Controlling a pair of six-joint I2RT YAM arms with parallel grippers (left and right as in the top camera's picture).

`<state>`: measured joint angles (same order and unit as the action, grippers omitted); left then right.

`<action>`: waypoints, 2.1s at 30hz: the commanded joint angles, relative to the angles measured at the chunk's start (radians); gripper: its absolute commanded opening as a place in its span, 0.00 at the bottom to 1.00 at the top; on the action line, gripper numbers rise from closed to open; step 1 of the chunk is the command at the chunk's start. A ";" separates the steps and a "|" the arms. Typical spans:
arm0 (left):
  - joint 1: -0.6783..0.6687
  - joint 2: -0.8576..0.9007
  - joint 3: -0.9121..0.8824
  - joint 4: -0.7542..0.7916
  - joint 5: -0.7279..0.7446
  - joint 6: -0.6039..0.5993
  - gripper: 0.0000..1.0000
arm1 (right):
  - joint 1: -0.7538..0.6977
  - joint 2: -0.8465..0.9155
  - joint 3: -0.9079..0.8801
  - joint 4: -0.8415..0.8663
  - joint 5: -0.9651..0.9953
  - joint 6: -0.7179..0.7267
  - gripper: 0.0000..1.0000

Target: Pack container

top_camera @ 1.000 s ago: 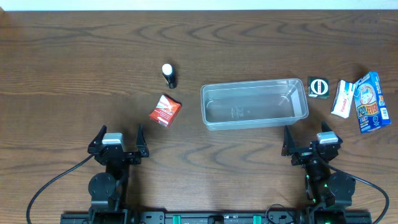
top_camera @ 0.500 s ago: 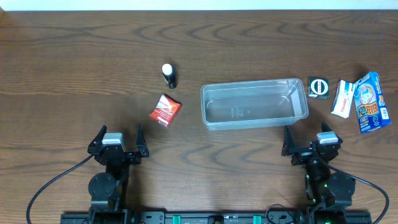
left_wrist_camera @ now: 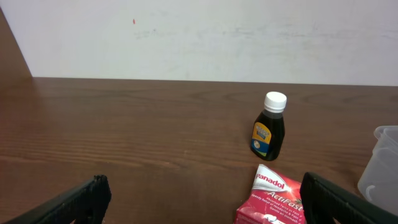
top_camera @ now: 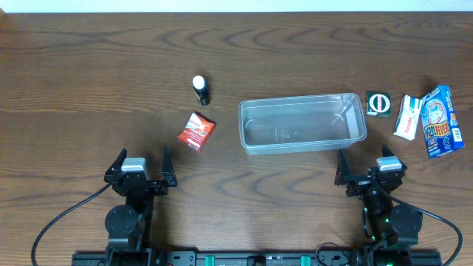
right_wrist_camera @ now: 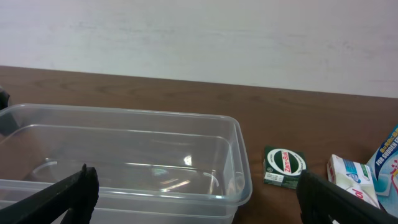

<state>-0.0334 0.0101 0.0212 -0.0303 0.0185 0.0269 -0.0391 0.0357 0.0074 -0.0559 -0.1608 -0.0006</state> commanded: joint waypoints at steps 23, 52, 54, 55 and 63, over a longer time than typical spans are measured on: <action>0.004 -0.006 -0.017 -0.041 -0.031 0.006 0.98 | -0.014 -0.001 -0.002 -0.004 -0.005 0.000 0.99; 0.003 0.016 0.105 -0.019 0.211 -0.006 0.98 | -0.014 -0.001 -0.002 -0.004 -0.004 0.000 0.99; 0.003 0.056 0.190 -0.084 0.213 -0.010 0.98 | -0.014 -0.001 -0.002 -0.004 -0.004 0.000 0.99; 0.003 0.089 0.240 -0.117 0.213 -0.010 0.98 | -0.014 -0.001 -0.002 -0.004 -0.004 0.000 0.99; 0.003 0.558 0.668 -0.410 0.233 -0.009 0.98 | -0.014 -0.001 -0.002 -0.004 -0.005 0.000 0.99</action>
<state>-0.0334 0.4179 0.5697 -0.3759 0.2188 0.0227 -0.0391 0.0357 0.0074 -0.0559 -0.1612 -0.0006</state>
